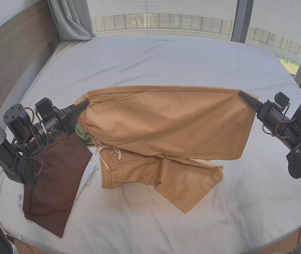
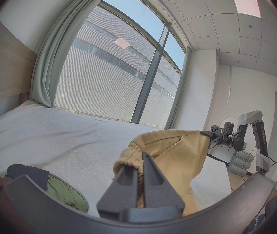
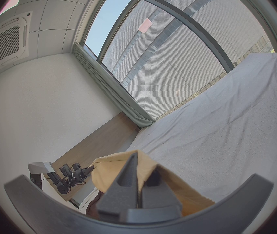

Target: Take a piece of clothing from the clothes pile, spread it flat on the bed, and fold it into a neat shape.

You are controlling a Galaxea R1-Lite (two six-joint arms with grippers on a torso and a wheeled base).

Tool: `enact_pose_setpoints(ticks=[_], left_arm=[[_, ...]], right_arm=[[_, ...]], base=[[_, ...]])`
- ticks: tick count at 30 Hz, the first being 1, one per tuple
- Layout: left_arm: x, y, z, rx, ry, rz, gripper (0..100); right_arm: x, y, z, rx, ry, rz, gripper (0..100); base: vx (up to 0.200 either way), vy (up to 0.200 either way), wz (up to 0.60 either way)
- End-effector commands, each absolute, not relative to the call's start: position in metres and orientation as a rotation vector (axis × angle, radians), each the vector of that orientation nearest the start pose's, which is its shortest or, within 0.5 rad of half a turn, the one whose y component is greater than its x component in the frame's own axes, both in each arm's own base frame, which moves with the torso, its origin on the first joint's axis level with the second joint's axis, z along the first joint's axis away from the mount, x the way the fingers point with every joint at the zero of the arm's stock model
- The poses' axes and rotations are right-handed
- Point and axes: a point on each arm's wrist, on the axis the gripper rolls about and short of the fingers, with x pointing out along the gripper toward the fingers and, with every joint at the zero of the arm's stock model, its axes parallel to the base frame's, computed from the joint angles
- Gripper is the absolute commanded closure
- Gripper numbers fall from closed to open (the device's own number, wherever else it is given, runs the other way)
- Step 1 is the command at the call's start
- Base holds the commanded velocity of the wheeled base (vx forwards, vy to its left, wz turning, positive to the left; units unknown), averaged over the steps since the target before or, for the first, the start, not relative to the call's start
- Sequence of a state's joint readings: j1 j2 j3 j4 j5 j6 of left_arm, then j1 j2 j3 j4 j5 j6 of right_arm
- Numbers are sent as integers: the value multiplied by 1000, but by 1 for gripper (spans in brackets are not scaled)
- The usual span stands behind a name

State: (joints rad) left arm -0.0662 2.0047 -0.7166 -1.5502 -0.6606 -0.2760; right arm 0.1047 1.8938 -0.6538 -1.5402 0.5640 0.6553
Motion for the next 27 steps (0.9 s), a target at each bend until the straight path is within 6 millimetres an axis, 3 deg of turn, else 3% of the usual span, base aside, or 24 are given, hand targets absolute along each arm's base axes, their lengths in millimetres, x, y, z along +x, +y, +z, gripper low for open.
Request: enact_pose_setpoints(ticks=[1, 7, 12, 27], left_arm=[[340, -38, 151, -186, -155, -749, 100], [342, -39, 150, -239, -144, -722, 100], [358, -39, 153, -319, -171, -646, 100], [378, -43, 134, -335, -149, -628, 100]], right_arm=[[318, 48, 168, 559, -54, 737, 100], [331, 50, 168, 555, -70, 741, 100], [347, 50, 169, 549, -97, 742, 100], [381, 49, 150, 549, -99, 726, 100]], base=[[0, 0, 0], [0, 0, 0], [0, 0, 0], [0, 0, 0]])
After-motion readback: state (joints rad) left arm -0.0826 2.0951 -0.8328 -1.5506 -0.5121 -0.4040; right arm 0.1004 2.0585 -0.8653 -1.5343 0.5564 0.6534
